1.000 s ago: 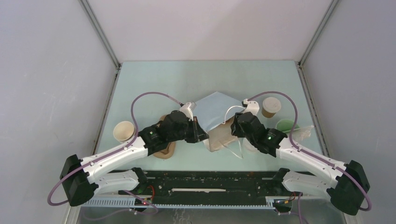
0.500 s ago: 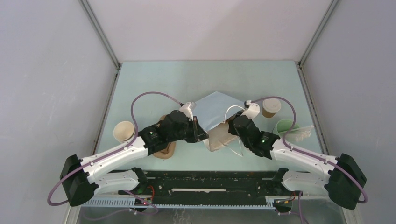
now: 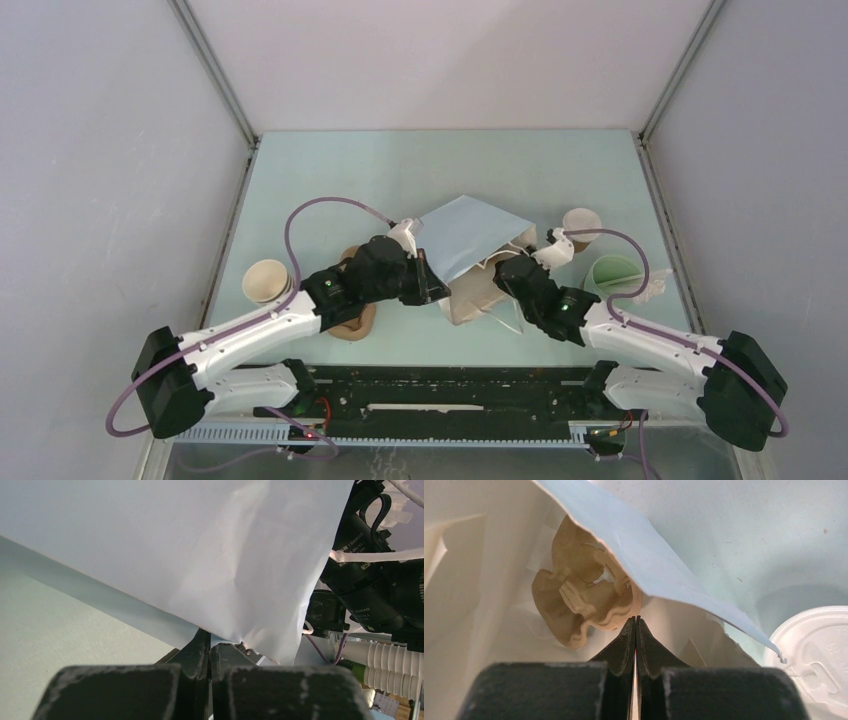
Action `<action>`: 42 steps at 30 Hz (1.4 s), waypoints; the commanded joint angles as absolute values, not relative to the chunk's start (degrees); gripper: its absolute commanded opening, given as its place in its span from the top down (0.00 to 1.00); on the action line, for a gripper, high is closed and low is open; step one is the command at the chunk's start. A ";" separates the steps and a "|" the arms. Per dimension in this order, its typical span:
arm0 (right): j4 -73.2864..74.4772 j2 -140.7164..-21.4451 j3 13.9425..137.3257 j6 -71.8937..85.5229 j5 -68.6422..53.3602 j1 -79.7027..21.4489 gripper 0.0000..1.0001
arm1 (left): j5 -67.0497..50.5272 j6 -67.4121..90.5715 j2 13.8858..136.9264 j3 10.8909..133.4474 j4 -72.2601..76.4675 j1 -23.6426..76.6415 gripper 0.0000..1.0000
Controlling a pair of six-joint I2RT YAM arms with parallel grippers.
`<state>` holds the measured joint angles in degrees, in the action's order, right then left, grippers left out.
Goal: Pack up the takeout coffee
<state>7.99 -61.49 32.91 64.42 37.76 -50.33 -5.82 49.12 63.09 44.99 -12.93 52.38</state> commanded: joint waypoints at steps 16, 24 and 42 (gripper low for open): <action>-17.75 -78.61 33.30 69.72 35.03 -43.46 0.94 | -7.46 50.41 63.44 48.97 -12.27 52.63 1.00; -4.71 -63.15 30.47 65.76 38.01 -46.50 0.87 | -5.06 49.88 62.19 49.18 -13.40 52.47 1.00; 39.33 -40.20 54.67 19.10 12.59 -48.18 0.37 | -2.14 46.65 60.90 55.37 -20.28 47.71 1.00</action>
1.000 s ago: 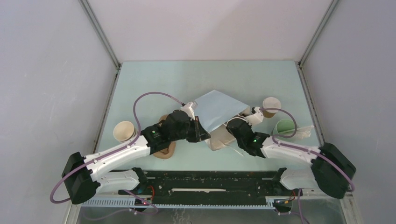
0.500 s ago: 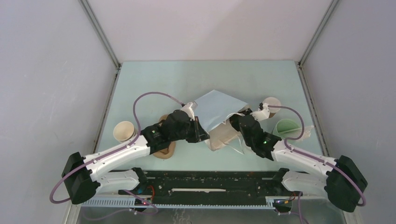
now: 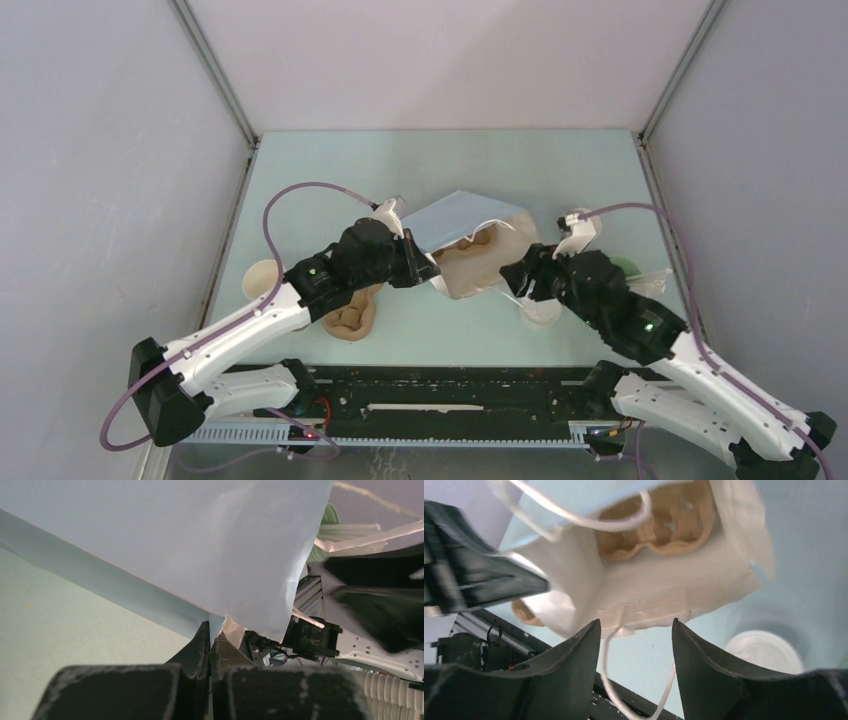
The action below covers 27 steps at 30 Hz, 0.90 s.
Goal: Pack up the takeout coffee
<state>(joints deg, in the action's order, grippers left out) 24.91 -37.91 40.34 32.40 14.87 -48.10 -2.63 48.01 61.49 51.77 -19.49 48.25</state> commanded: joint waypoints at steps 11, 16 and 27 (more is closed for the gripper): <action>44.33 -54.27 65.64 8.25 1.42 -26.71 0.12 | -2.56 46.32 61.26 56.40 -22.76 46.99 1.00; 28.67 -58.53 59.44 4.09 -5.45 -24.22 0.14 | -3.27 45.70 61.38 57.09 -23.77 46.65 1.00; 25.00 -69.33 64.48 10.43 -1.16 -25.21 0.77 | -7.34 45.90 59.70 59.61 -26.50 43.28 1.00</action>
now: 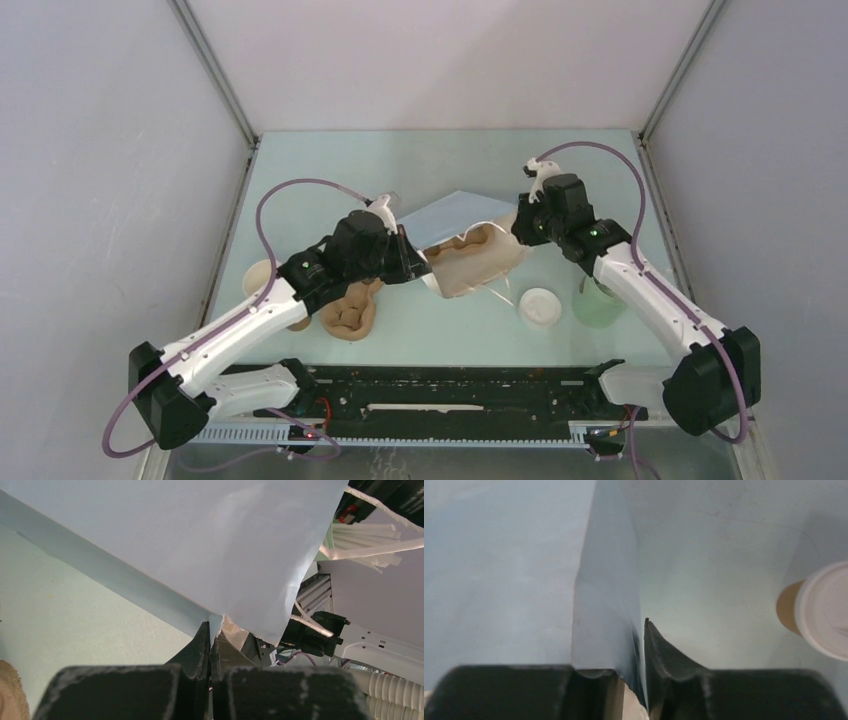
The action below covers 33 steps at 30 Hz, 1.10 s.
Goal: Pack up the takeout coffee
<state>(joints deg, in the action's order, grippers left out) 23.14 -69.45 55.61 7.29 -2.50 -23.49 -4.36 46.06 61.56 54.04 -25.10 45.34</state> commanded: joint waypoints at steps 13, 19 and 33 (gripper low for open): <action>71.15 -77.64 96.46 12.36 5.23 -36.80 1.00 | -19.08 60.16 54.99 62.91 -35.48 40.33 0.99; 62.90 -83.12 87.76 9.90 -7.73 -28.20 1.00 | -25.31 63.96 57.88 50.47 -26.33 31.79 1.00; 67.30 -86.03 94.03 8.82 -11.67 -27.47 0.96 | -26.47 67.44 54.39 50.28 -26.42 30.97 0.98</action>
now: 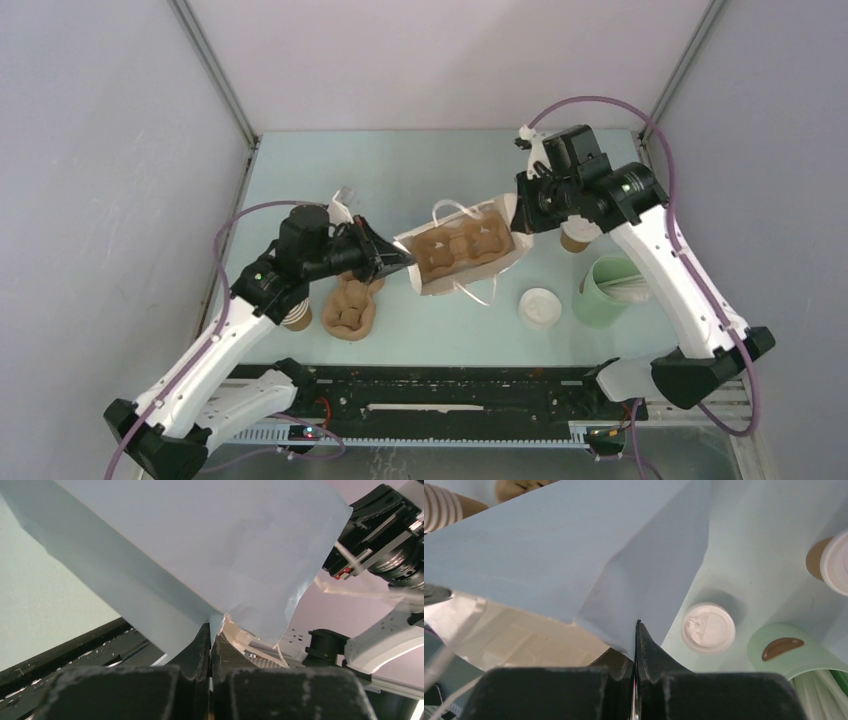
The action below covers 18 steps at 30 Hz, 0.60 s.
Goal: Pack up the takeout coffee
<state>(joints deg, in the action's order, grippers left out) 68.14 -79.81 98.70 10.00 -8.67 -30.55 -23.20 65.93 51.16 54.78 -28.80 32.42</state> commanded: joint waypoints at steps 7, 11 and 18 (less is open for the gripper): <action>71.99 -88.12 103.86 8.46 -5.60 -34.61 0.91 | -23.15 63.42 50.23 57.32 -30.35 30.85 0.81; 65.82 -86.61 98.34 6.22 -8.11 -34.12 0.86 | -19.14 52.28 52.39 60.12 -39.38 30.80 0.49; 54.71 -80.41 90.43 0.13 -13.12 -33.34 0.86 | -8.59 34.06 46.69 67.18 -49.20 31.06 0.11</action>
<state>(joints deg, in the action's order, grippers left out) 63.02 -84.75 93.01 4.82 -8.14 -34.15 -15.35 47.92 49.98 59.48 -42.41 31.20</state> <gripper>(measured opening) 0.136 0.862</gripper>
